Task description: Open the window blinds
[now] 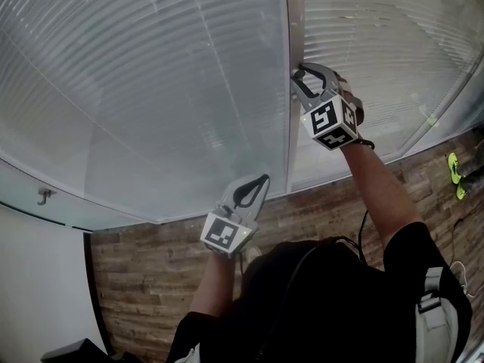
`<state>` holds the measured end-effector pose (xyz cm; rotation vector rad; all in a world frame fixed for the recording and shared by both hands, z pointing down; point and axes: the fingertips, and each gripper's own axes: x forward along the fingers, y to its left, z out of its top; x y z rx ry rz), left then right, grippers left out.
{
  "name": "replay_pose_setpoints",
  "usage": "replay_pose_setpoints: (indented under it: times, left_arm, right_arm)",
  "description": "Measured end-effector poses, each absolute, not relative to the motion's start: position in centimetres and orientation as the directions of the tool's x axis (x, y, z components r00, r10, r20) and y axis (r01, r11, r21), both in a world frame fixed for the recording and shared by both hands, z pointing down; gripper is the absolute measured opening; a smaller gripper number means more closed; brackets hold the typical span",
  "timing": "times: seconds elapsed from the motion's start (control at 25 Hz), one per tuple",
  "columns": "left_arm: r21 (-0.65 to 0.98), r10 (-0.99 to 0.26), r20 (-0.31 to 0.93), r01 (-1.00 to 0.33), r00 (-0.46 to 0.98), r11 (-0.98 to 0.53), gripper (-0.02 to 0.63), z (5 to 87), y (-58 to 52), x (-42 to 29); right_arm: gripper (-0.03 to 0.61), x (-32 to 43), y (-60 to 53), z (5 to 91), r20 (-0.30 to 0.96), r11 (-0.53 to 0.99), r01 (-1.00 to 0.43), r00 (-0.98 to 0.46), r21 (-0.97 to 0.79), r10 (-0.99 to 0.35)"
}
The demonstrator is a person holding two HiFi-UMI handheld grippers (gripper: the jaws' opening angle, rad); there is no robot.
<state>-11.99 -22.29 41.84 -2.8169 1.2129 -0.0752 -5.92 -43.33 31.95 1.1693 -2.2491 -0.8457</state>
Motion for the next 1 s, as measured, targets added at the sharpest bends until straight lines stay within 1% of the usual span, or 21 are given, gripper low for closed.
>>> replay_pose_setpoints:
  times: [0.08, 0.24, 0.48, 0.64, 0.72, 1.0]
  left_arm:
    - [-0.085, -0.730, 0.016, -0.727, 0.683, -0.681, 0.005, 41.8, -22.3, -12.1]
    - [-0.077, -0.738, 0.018, -0.735, 0.675, -0.674, 0.005, 41.6, -22.4, -12.4]
    - [-0.080, -0.738, 0.013, -0.735, 0.675, -0.673, 0.005, 42.1, -22.4, -12.5]
    - [-0.088, -0.736, 0.016, -0.733, 0.676, -0.675, 0.005, 42.3, -22.3, -12.3]
    - [-0.091, -0.735, 0.006, -0.731, 0.678, -0.676, 0.005, 42.2, -22.3, -12.0]
    - [-0.093, -0.731, 0.009, -0.727, 0.682, -0.680, 0.005, 42.4, -22.4, -11.9]
  right_arm:
    - [0.133, -5.7, -43.5, 31.7, 0.091, 0.469, -0.627, -0.537, 0.622, -0.838]
    - [0.135, -5.4, -43.9, 31.3, 0.052, 0.522, -0.756, -0.549, 0.394, -0.834]
    - [0.133, -4.5, -44.4, 32.2, -0.001, 0.508, -0.840, -0.518, 0.190, -0.856]
    - [0.133, -4.4, -44.5, 32.1, -0.034, 0.507, -0.861, -0.508, 0.039, -0.861]
    - [0.133, -4.2, -44.5, 32.0, -0.038, 0.505, -0.863, -0.505, 0.004, -0.863]
    - [0.133, -4.3, -44.5, 32.1, -0.037, 0.509, -0.861, -0.509, -0.003, -0.860]
